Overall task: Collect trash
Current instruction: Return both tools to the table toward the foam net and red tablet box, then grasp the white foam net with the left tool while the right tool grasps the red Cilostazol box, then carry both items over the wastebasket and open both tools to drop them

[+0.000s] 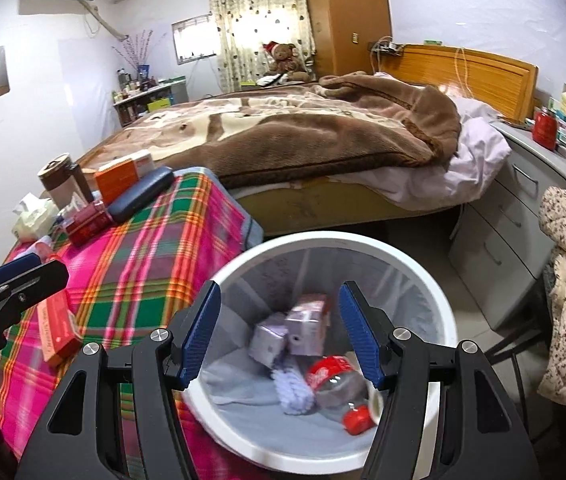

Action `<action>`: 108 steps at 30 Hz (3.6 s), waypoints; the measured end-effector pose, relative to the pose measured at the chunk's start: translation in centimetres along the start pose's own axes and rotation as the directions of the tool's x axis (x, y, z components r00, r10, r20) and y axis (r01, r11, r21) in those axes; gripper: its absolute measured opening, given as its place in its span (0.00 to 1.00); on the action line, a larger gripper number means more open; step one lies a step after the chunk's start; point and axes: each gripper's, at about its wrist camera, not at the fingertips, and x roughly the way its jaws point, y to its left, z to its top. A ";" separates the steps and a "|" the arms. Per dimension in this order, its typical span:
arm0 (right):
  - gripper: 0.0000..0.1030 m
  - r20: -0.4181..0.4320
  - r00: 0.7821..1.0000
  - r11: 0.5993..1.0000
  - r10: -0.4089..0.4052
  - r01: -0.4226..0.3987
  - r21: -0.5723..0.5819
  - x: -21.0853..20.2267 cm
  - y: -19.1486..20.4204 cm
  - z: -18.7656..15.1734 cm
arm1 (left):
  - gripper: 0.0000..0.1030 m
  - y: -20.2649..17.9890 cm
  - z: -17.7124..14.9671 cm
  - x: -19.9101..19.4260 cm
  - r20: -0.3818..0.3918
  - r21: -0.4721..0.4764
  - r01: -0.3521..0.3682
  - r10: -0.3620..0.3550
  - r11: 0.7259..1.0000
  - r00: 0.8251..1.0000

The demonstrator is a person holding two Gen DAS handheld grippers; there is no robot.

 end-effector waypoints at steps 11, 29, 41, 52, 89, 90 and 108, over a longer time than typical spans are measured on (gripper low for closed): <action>0.61 0.009 0.995 0.993 0.096 -0.095 -0.065 0.4 5.1 -0.1 | 0.76 7.5 -0.4 -2.8 0.040 -0.067 -0.084 0.087 0.994 0.995; 0.69 -0.135 0.940 0.915 0.315 -0.338 -0.219 3.3 15.5 -2.8 | 0.77 21.1 -2.0 -4.4 -0.011 -0.138 -0.224 0.225 0.965 0.974; 0.74 -0.274 0.916 0.855 0.291 -0.378 -0.355 6.1 20.6 -4.3 | 0.77 27.8 -1.4 -1.9 -0.085 -0.133 -0.249 0.239 0.959 0.967; 0.74 -0.312 0.929 0.854 0.198 -0.320 -0.411 7.6 21.8 -4.7 | 0.78 32.0 0.4 1.9 -0.159 -0.078 -0.292 0.277 0.953 0.948; 0.61 -0.275 0.950 0.940 0.151 -0.224 -0.259 9.3 19.4 -3.0 | 0.32 33.0 1.3 7.7 -0.242 -0.031 -0.271 0.256 0.962 0.936; 0.61 -0.275 0.950 0.940 0.151 -0.224 -0.259 9.2 19.3 -3.0 | 0.31 33.0 1.2 7.5 -0.238 -0.041 -0.271 0.254 0.962 0.937; 0.61 -0.215 0.959 0.943 0.182 -0.232 -0.239 6.8 18.2 -2.6 | 0.26 29.8 0.4 2.1 -0.175 -0.085 -0.256 0.239 0.963 0.955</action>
